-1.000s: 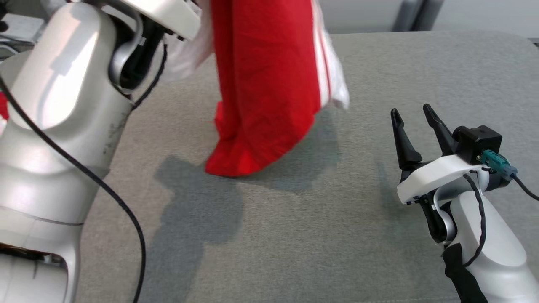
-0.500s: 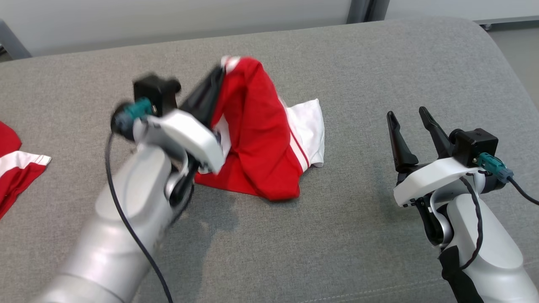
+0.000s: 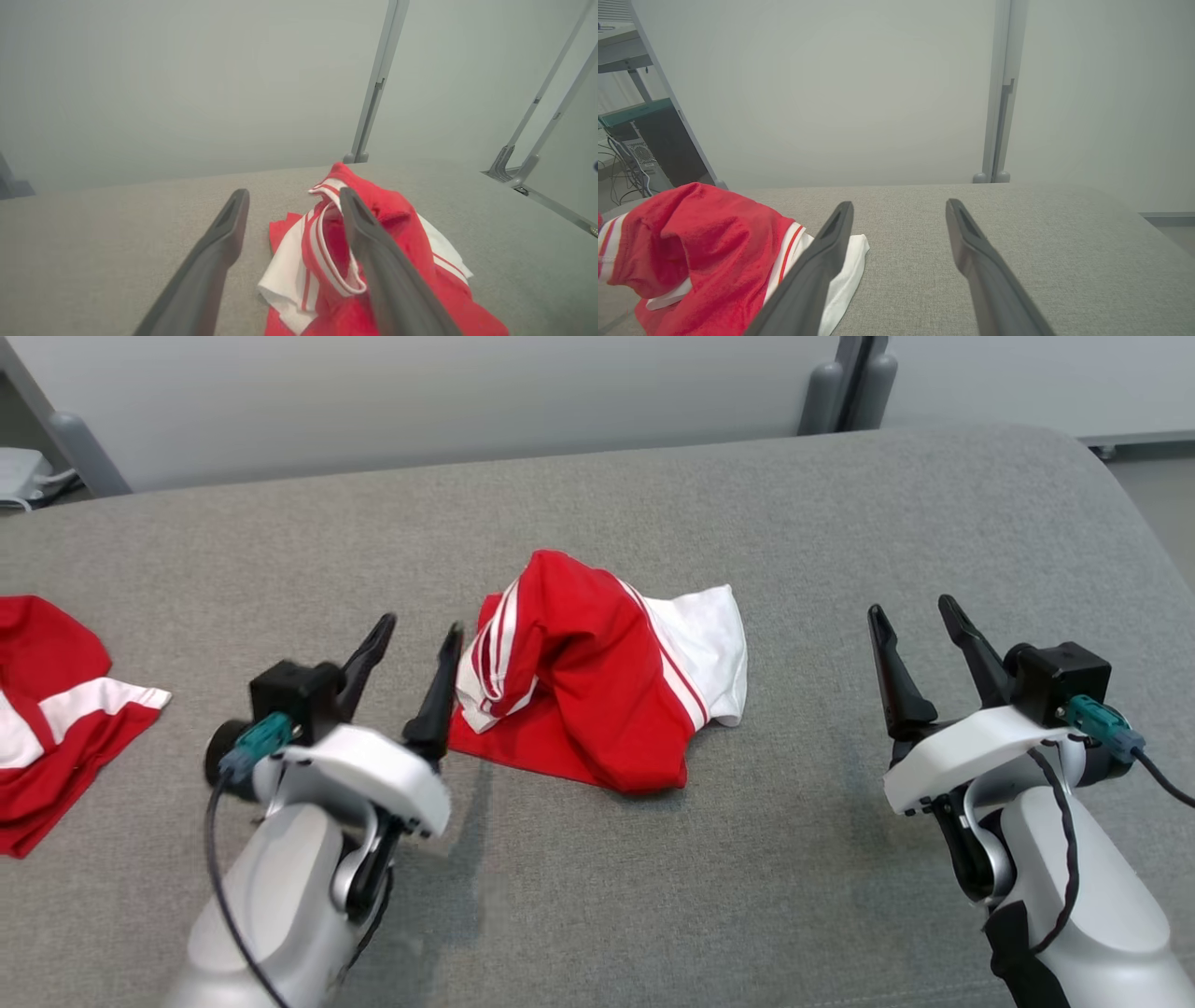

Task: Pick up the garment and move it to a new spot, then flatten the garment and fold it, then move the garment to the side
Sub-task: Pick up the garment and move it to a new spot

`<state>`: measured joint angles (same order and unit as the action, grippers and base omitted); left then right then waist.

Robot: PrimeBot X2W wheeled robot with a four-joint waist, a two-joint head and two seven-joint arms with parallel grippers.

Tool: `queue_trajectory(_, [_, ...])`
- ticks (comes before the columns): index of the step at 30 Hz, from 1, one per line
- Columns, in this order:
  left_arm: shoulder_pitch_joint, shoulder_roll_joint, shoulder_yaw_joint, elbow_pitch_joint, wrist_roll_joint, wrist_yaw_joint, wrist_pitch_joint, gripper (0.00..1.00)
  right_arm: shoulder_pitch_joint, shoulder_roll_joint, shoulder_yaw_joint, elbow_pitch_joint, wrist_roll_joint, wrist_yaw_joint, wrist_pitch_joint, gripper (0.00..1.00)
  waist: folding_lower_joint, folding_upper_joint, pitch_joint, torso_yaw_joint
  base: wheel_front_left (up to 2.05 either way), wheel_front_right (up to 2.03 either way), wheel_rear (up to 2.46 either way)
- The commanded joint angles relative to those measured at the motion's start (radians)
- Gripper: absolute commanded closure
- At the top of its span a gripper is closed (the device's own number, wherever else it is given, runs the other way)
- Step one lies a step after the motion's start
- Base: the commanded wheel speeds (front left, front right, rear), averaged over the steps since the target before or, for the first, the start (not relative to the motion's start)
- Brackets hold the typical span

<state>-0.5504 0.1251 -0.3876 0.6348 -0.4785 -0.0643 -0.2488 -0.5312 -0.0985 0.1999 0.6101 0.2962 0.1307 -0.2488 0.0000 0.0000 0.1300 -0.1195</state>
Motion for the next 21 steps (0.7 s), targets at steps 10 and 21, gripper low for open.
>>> queue_trajectory(10, [0.240, 0.036, 0.267, -0.192, 0.156, 0.027, -0.013, 0.00, 0.058, -0.008, 0.003, -0.025, 0.004, 0.000, -0.013, 0.00, 0.0000, 0.0000, -0.100, 0.058, 0.00, 0.00, 0.00])
queue_trajectory(21, [0.404, -0.013, 0.429, -0.269, 0.260, 0.003, -0.013, 0.00, 0.118, -0.020, -0.015, -0.039, 0.000, 0.000, -0.013, 0.00, 0.0000, 0.0000, -0.149, 0.087, 0.00, 0.00, 0.00])
